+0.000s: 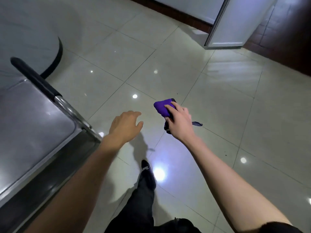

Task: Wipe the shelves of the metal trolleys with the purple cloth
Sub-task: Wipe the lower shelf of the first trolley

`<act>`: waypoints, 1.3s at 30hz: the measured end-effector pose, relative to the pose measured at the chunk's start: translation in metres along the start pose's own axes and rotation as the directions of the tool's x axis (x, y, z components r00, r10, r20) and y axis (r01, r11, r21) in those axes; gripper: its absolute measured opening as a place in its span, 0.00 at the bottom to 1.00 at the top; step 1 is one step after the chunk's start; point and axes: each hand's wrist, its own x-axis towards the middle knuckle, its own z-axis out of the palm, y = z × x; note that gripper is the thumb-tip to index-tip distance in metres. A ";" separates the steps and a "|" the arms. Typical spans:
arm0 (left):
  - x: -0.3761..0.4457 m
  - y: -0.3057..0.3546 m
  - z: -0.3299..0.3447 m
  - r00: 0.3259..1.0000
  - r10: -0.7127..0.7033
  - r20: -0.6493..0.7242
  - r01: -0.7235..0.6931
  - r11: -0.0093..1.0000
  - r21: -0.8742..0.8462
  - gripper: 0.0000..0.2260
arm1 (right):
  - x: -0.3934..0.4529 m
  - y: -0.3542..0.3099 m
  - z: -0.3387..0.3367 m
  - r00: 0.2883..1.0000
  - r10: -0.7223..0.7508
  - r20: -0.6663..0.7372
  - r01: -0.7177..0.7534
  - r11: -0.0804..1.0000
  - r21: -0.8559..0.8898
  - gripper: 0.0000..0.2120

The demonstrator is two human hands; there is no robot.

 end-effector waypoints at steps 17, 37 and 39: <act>0.316 -0.027 -0.090 0.996 -0.079 -0.033 0.078 0.996 -0.030 0.22 | 0.333 0.028 -0.033 0.998 -0.017 0.053 0.016 1.000 0.021 0.23; 0.497 -0.277 -0.231 0.695 -0.673 -0.255 0.607 0.738 -0.294 0.23 | 0.744 -0.231 0.081 0.714 -0.598 0.365 0.612 0.786 0.092 0.23; 0.500 -0.321 -0.247 0.644 -0.717 -0.266 0.635 0.696 -0.336 0.23 | 0.767 -0.282 0.107 0.672 -0.632 0.387 0.652 0.752 0.096 0.23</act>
